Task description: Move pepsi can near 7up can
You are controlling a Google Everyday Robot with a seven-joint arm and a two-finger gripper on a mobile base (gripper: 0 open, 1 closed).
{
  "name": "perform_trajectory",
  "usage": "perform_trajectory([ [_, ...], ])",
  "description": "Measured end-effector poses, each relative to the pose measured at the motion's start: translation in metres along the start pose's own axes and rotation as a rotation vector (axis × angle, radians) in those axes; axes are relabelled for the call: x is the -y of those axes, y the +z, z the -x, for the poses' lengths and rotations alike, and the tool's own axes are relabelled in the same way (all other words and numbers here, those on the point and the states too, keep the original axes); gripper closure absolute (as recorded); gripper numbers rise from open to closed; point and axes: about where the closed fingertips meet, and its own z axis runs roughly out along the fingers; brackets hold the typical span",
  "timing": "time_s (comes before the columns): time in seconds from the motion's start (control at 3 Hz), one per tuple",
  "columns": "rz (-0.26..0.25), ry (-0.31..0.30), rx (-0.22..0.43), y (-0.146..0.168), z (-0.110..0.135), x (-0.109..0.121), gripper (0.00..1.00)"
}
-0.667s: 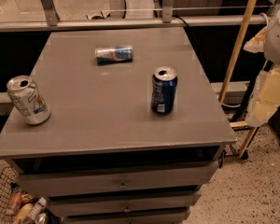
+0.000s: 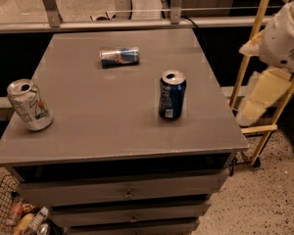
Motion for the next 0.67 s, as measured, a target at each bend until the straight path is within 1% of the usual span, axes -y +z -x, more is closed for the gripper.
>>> perform_trajectory([
  [0.33, 0.037, 0.037, 0.215, 0.04, 0.049, 0.025, 0.0],
  [0.67, 0.075, 0.054, 0.346, 0.064, 0.09, 0.038, 0.0],
])
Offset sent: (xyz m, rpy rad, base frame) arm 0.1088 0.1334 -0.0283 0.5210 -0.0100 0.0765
